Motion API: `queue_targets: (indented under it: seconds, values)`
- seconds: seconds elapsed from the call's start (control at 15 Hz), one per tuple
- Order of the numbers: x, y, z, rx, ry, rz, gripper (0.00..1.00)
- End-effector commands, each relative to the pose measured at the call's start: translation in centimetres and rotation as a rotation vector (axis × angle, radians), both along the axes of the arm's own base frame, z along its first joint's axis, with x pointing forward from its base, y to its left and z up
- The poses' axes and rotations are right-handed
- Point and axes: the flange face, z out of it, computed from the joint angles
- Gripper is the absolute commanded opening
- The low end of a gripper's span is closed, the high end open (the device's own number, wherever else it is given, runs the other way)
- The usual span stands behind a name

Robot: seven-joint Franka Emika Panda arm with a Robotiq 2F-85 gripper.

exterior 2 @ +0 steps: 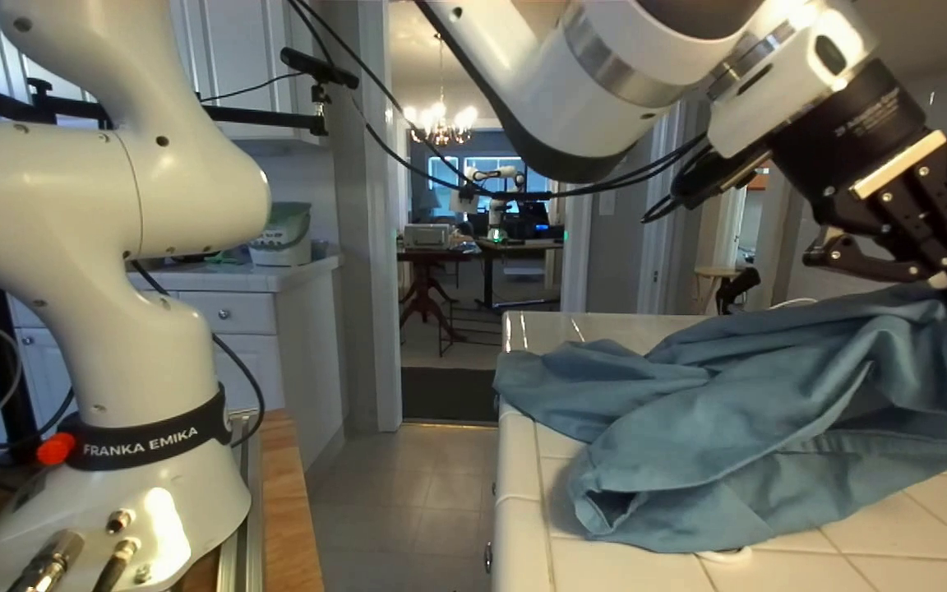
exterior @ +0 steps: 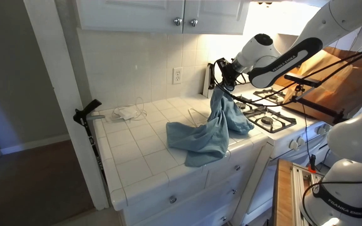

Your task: Unfold the blue cloth

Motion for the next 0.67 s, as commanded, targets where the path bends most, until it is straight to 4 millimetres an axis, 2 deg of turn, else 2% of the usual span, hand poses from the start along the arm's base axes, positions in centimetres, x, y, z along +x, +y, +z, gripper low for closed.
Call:
queue_targets:
  seconds: [0.0,0.33,0.53,0.6]
  values:
    - [4.6,-1.6,-1.9,-0.033,0.016,0.046,0.01]
    - [9.9,-1.7,-9.4,-0.033,0.088,0.105,0.01]
    - [11.8,-1.6,-12.5,-0.006,0.109,0.115,0.01]
    - [12.1,-1.6,-12.4,-0.005,0.106,0.118,0.28]
